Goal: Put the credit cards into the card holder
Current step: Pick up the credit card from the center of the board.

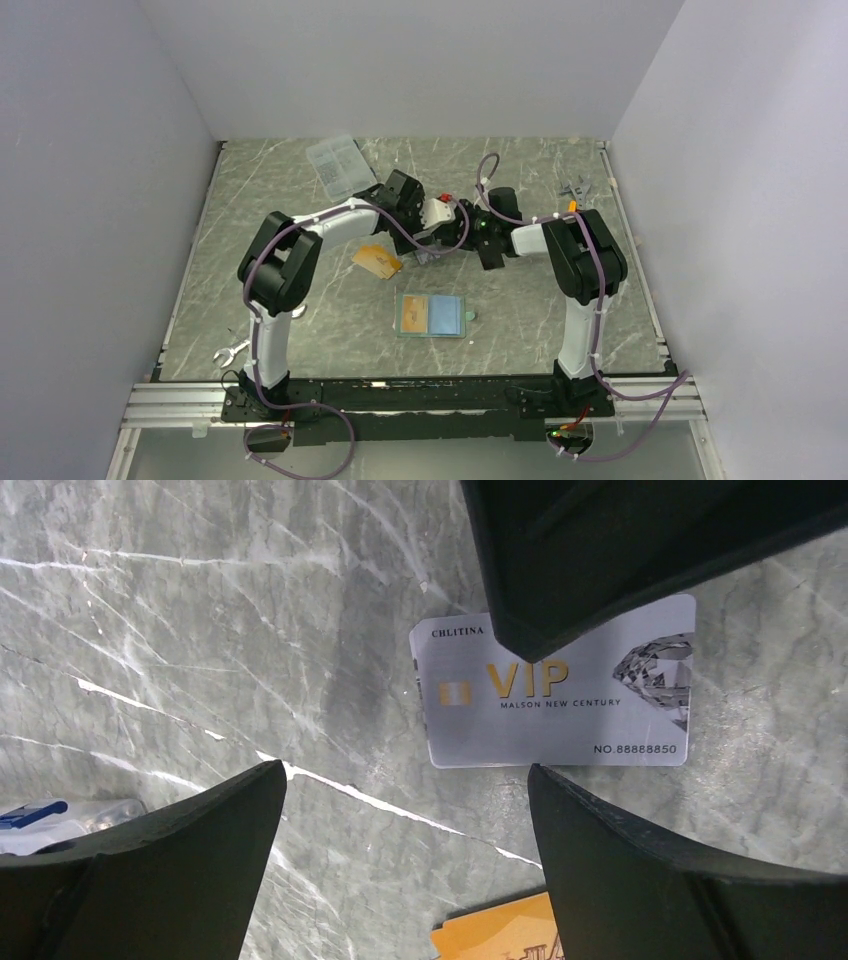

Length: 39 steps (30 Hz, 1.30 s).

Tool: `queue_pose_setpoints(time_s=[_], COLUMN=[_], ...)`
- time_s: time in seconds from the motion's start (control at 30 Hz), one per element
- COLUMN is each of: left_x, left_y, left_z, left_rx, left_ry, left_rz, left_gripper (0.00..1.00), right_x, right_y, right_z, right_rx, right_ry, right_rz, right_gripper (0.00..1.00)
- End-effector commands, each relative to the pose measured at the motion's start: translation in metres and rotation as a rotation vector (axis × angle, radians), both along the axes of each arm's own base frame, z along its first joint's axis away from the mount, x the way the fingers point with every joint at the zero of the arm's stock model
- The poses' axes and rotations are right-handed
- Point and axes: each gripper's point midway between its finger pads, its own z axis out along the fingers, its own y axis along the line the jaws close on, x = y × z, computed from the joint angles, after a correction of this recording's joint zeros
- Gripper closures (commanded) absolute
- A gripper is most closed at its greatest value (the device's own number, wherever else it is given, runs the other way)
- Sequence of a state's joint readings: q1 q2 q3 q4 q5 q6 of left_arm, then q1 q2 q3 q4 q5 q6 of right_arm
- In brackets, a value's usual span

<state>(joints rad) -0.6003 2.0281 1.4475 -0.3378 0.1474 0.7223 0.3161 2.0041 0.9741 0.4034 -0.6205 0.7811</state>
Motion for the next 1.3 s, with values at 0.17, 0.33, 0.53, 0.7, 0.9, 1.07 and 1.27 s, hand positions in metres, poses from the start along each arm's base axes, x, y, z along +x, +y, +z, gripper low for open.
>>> queue_pose_setpoints(time_s=[0.17, 0.33, 0.53, 0.7, 0.9, 1.07, 1.27], left_x=[0.008, 0.01, 0.002, -0.001, 0.006, 0.012, 0.023], left_y=[-0.011, -0.013, -0.015, -0.017, -0.021, -0.024, -0.023], left_z=[0.004, 0.001, 0.013, 0.028, 0.032, 0.032, 0.021], left_rx=[0.004, 0.019, 0.0, -0.035, -0.049, -0.059, -0.026], left_ry=[-0.045, -0.042, -0.03, -0.041, -0.033, -0.038, -0.047], left_rz=[-0.023, -0.021, -0.05, -0.065, -0.052, -0.051, -0.022], left_gripper=[0.03, 0.04, 0.03, 0.01, 0.01, 0.0, 0.01], right_x=[-0.025, -0.032, -0.034, -0.031, -0.031, -0.032, -0.034], right_y=[-0.009, -0.014, -0.016, -0.017, -0.018, -0.017, -0.017], right_z=[-0.029, -0.031, -0.037, -0.038, -0.038, -0.041, -0.043], right_rx=[-0.048, -0.057, -0.075, -0.082, -0.09, -0.084, -0.075], right_ry=[0.059, 0.056, 0.062, 0.061, 0.058, 0.066, 0.079], right_rz=[0.008, -0.006, -0.006, -0.012, -0.018, -0.018, -0.02], right_gripper=[0.49, 0.5, 0.51, 0.51, 0.52, 0.52, 0.53])
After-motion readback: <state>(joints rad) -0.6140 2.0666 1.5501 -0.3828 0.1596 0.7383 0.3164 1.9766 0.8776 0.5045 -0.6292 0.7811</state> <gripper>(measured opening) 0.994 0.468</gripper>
